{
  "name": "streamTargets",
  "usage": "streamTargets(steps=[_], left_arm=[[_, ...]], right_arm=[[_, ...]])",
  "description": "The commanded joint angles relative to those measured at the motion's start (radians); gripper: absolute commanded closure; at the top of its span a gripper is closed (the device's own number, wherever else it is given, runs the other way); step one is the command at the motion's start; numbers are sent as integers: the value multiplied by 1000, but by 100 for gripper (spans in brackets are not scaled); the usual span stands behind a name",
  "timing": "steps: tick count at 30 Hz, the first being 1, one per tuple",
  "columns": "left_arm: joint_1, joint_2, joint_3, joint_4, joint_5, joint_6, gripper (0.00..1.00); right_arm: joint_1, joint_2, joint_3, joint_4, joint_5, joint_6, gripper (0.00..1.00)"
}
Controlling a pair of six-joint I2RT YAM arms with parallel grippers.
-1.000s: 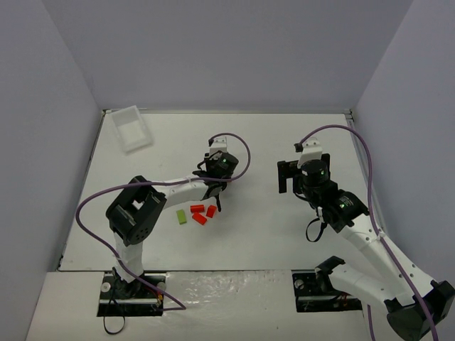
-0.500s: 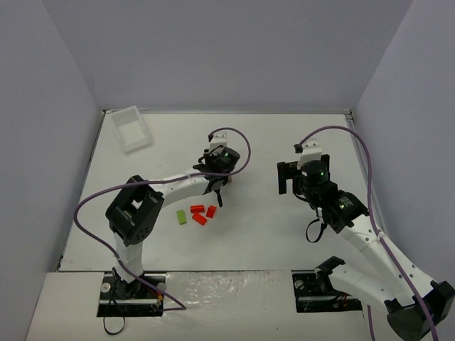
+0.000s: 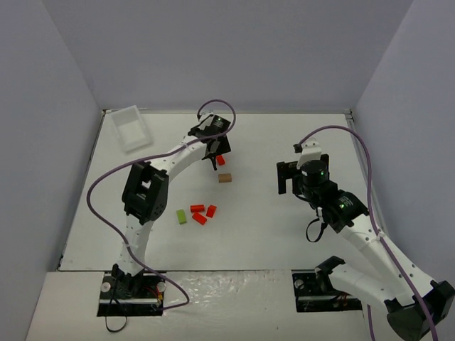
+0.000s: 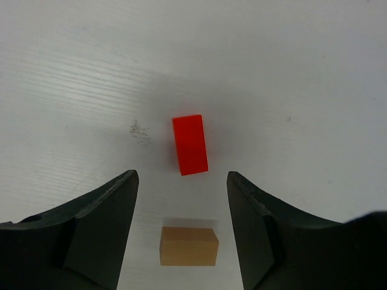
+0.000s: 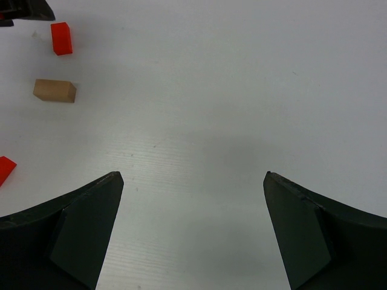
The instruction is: Build the wood block tower
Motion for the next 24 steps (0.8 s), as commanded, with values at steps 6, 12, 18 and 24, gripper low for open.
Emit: streamTargets(steps=[6,12,18,24], left_arm=[[-4,127,201,-203,82,-47,42],[10,176,219,-216,68,-42,43],[12,216,259,-217,64,-32,44],[13,246,280,-219,54,-18,49]], right_arm=[[-7,-4,13,43,-35,17,0],[-7,-5,10,43,-49,20,0],[-7,-5,6,44,-54,21,0],[-7,-3,5,41,-59,22,0]])
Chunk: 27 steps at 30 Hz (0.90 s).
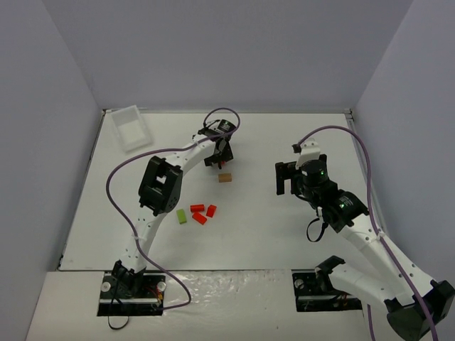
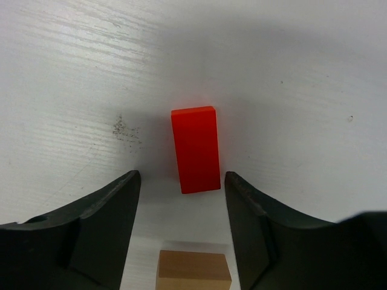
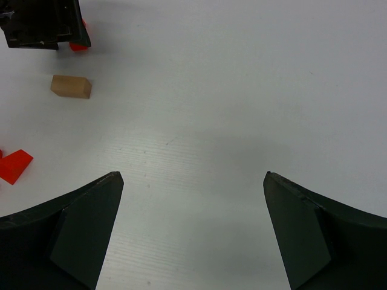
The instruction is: Build the wood block tower
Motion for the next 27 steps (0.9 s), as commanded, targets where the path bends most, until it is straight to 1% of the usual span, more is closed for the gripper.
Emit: streamTargets(steps=[1,4,5,8,9,10,11,12,16,19,21,23,25,26,27], left_arm=[[7,-3,43,-13,-22,12,51],[7,-1,42,-20,-27,15,57],[7,-4,38,-20,-27,16,60],[7,-21,12,-18,-32,24,74],[7,-31,4,-17,-37,27,80],[7,-49,-6,-15,-49,40,89],[7,-66,-19,-14,-61,55,96],[5,-78,-35,-14,-68,66,99],[0,-150,-78,17,-98,157,100],[-10,-268,-202,102,-111,253,100],[-10,-350,-300,224,-92,301,100],[-10,-458,-437,367,-58,372,100],[-10,-531,-494,423,-17,420,100],[-9,-570,-578,510,11,445,100],[-9,-626,-631,576,60,487,100]], right_arm=[[-7,-2,5,42,-9,8,0],[-7,1,7,45,-12,9,0],[-7,2,8,43,-13,9,0],[-7,7,13,43,-19,8,0],[-7,9,15,44,-23,8,0],[-7,14,19,43,-35,8,0],[-7,22,28,44,-47,7,0],[-7,25,33,43,-56,4,0],[-7,56,62,45,-99,2,0],[-7,86,109,43,-143,-4,0],[-7,115,142,43,-176,-1,0],[-9,143,189,43,-201,12,0],[-9,158,211,43,-214,18,1],[-9,181,248,43,-250,30,2],[-9,200,282,43,-283,38,3]])
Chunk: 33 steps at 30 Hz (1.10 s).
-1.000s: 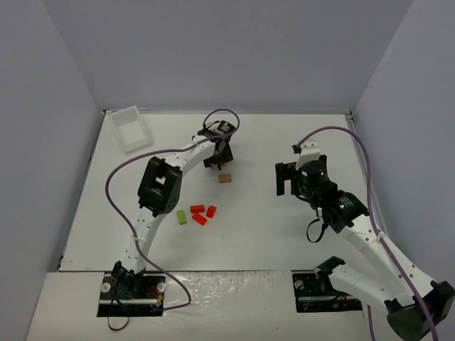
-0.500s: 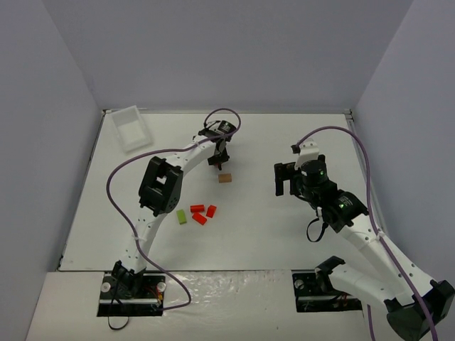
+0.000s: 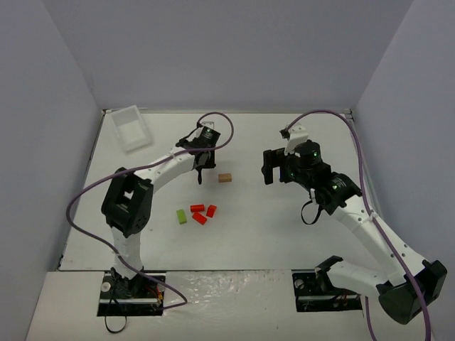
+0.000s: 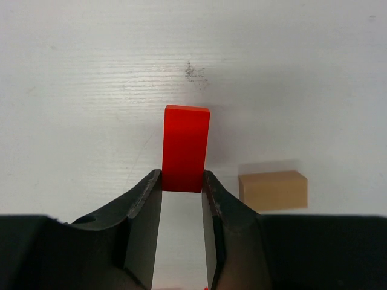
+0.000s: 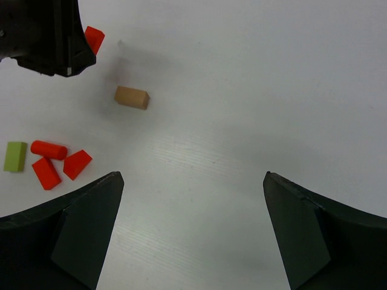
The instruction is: Build the wood block tower
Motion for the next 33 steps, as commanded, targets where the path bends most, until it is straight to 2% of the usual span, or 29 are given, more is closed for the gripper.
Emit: streamTargets(steps=[1,5,11,21,33], left_arm=[[-7,-269,-168,384,144,211,100],[-11,-400,-339,525,298,328,100],[-26,-517,-430,576,460,455,100],[-56,-628,-485,664,559,472,97],[-62,-645,-495,683,619,466,96]], right_arm=[[-8,62,149,45,-136,36,4],[-12,149,240,45,-243,95,10],[-12,282,379,46,-410,189,24],[-12,410,447,47,-450,269,30],[-21,471,478,56,-567,273,38]])
